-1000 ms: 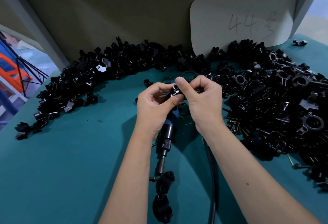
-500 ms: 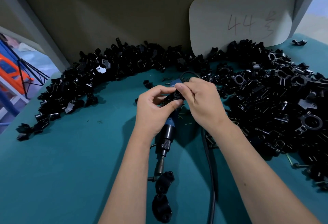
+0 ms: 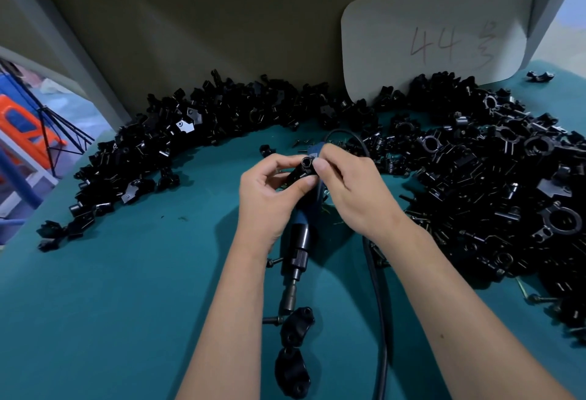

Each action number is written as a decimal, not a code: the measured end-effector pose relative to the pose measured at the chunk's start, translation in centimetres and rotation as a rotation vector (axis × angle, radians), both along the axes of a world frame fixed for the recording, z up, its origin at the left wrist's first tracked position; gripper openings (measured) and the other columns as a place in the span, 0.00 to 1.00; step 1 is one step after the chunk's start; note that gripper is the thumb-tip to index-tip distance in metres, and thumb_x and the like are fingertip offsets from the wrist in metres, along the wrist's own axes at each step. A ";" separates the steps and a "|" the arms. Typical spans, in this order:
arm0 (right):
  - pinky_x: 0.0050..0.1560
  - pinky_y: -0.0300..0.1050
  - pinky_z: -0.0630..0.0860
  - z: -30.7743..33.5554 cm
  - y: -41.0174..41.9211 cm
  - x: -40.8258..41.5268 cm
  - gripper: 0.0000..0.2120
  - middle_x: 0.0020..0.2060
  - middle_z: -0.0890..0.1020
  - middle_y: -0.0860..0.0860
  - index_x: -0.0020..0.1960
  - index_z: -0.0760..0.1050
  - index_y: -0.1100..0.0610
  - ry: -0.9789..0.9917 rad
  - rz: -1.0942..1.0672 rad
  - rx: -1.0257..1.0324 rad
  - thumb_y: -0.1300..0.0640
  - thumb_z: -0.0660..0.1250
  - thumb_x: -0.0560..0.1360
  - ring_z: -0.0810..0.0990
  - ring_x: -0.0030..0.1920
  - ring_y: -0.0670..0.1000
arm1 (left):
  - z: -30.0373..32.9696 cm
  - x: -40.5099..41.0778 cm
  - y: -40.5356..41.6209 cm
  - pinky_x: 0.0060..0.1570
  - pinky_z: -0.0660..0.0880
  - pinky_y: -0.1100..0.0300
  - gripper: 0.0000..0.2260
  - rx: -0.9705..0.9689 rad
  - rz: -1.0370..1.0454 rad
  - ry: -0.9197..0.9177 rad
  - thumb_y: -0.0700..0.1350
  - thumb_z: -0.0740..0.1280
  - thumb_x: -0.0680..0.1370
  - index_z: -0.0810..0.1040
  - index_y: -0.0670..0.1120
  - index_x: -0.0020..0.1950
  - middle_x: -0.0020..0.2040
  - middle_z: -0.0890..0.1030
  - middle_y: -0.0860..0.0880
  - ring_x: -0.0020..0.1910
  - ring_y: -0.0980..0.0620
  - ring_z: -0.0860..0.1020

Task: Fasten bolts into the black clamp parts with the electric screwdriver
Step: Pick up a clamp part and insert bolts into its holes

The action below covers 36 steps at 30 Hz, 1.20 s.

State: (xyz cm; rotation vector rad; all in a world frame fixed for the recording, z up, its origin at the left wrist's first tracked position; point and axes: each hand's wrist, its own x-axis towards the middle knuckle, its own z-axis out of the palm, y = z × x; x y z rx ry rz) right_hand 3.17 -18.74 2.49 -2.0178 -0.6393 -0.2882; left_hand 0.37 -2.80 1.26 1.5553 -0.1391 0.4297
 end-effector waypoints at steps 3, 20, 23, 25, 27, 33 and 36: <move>0.29 0.38 0.60 0.1 0.6 0.0 0.26 0.23 0.68 0.44 0.30 0.66 0.50 0.018 -0.102 0.043 0.42 0.59 0.85 0.66 0.26 0.45 | 0.1 0.0 -0.1 0.60 0.80 0.38 0.12 0.012 -0.020 -0.003 0.36 0.78 0.71 0.86 0.50 0.51 0.53 0.87 0.45 0.53 0.42 0.86; 0.33 0.39 0.64 -0.2 1.4 -0.5 0.18 0.28 0.70 0.43 0.37 0.66 0.45 0.011 -0.096 0.147 0.50 0.63 0.85 0.67 0.30 0.44 | 0.3 -0.2 0.3 0.56 0.82 0.48 0.11 0.058 0.003 -0.005 0.36 0.78 0.72 0.85 0.48 0.51 0.52 0.87 0.50 0.52 0.47 0.86; 0.30 0.37 0.61 -0.1 1.7 -0.6 0.25 0.24 0.70 0.43 0.30 0.63 0.44 -0.028 -0.234 0.142 0.40 0.59 0.85 0.68 0.27 0.45 | 0.3 -0.3 -0.1 0.55 0.82 0.49 0.12 0.020 -0.012 -0.006 0.36 0.78 0.72 0.85 0.49 0.51 0.52 0.87 0.49 0.51 0.46 0.86; 0.30 0.38 0.63 -0.5 1.3 -0.4 0.25 0.25 0.74 0.46 0.33 0.67 0.47 -0.007 -0.325 0.125 0.36 0.53 0.84 0.72 0.29 0.46 | 0.3 -0.5 -0.3 0.55 0.82 0.45 0.10 -0.098 -0.029 0.015 0.34 0.77 0.73 0.84 0.47 0.49 0.50 0.87 0.47 0.49 0.44 0.86; 0.32 0.47 0.66 -0.9 0.9 -0.3 0.19 0.29 0.74 0.48 0.42 0.69 0.49 -0.004 -0.255 0.072 0.40 0.52 0.86 0.72 0.31 0.48 | 0.5 -0.6 -0.2 0.54 0.83 0.47 0.09 -0.226 -0.074 0.046 0.32 0.76 0.73 0.83 0.45 0.48 0.47 0.86 0.46 0.46 0.46 0.85; 0.34 0.37 0.63 -0.5 0.2 0.1 0.16 0.30 0.70 0.42 0.39 0.66 0.43 -0.011 -0.036 0.044 0.51 0.60 0.86 0.67 0.32 0.44 | 1.2 -1.3 0.9 0.48 0.83 0.55 0.07 -0.403 -0.225 0.134 0.36 0.75 0.71 0.83 0.47 0.44 0.47 0.85 0.41 0.47 0.42 0.84; 0.34 0.35 0.65 -0.5 0.4 -0.1 0.14 0.31 0.71 0.41 0.42 0.67 0.46 0.065 0.007 0.099 0.51 0.58 0.87 0.67 0.32 0.42 | 1.3 -1.4 1.0 0.50 0.83 0.54 0.07 -0.391 -0.289 0.143 0.37 0.76 0.71 0.83 0.46 0.45 0.47 0.85 0.42 0.47 0.44 0.84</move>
